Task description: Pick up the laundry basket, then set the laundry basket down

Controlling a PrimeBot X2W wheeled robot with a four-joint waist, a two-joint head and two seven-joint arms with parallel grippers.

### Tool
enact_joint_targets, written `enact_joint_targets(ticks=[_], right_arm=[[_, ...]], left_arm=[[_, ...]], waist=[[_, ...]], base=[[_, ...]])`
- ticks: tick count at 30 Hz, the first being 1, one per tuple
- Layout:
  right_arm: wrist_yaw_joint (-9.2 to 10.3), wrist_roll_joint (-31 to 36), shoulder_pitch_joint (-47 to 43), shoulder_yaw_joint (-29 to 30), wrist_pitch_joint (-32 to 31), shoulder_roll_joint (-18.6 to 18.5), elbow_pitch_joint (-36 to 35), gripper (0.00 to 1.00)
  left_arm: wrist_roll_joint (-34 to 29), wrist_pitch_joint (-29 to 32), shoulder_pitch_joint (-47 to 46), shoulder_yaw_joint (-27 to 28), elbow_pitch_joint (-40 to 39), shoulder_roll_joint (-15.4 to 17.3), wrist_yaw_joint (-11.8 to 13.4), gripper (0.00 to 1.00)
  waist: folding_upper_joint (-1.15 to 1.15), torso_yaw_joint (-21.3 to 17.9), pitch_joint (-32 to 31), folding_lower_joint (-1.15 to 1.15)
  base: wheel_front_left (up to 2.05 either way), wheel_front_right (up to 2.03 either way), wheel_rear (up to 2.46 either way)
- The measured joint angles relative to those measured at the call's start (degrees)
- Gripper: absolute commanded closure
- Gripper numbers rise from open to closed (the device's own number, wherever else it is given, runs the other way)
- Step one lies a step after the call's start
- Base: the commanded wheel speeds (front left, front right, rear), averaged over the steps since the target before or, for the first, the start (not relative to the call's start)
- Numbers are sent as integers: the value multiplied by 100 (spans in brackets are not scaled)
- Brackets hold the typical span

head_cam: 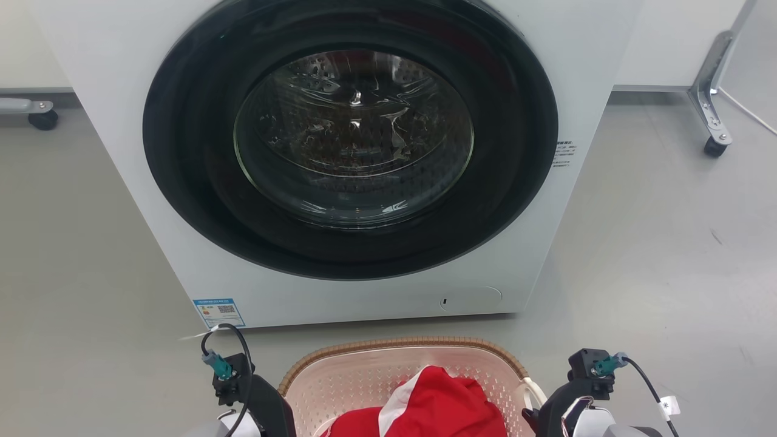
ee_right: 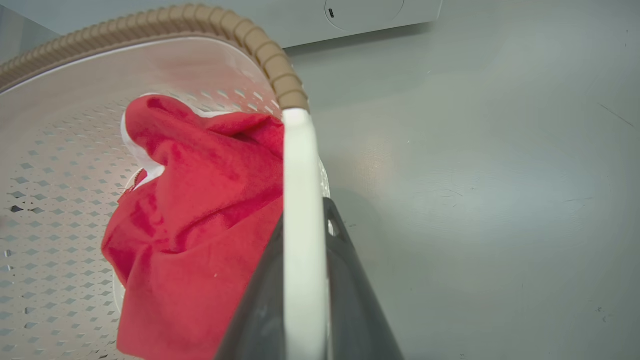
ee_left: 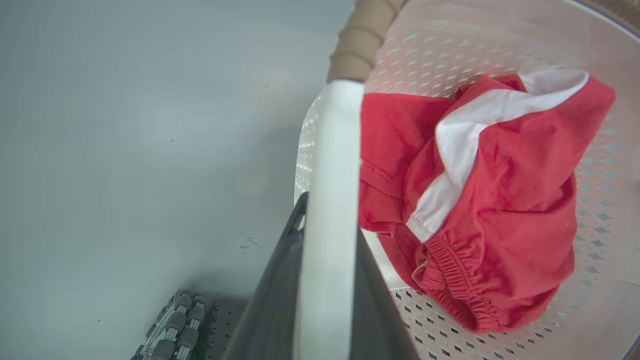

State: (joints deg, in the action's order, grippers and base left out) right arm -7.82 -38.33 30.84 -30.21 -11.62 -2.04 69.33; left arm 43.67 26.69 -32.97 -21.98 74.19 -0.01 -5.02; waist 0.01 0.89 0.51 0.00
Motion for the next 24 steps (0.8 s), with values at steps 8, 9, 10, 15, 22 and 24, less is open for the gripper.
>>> enact_joint_targets(ticks=[8, 9, 10, 15, 22, 24], right_arm=[[0, -93, -20, -62, 9, -18, -42, 100], [1, -101, -20, -63, 10, -20, -48, 100], [1, -103, -20, -74, 14, -23, -57, 100], [1, -158, -16, -56, 131, -30, -68, 100], [1, -169, 40, -42, 382, -45, -114, 100], [1, -157, 73, -70, 470, -75, -163, 100]], left_arm=[[21, -56, 1, -37, -3, 1, 29, 100], [21, -60, 1, -45, -12, 1, 41, 100], [21, -73, 1, -60, -16, 1, 45, 100], [21, -233, 0, -105, -58, 0, 49, 100], [20, -478, -9, -157, -158, 0, 105, 100], [2, -544, -51, -209, -200, 1, 105, 100]], waist=[[0, -14, 27, 0], [0, -15, 33, 0], [0, -16, 39, 0], [0, -20, 112, 0], [0, -18, 317, 0], [0, -15, 418, 0]], base=[[0, 0, 0], [0, 0, 0], [0, 0, 0], [0, 0, 0], [0, 0, 0], [0, 0, 0]])
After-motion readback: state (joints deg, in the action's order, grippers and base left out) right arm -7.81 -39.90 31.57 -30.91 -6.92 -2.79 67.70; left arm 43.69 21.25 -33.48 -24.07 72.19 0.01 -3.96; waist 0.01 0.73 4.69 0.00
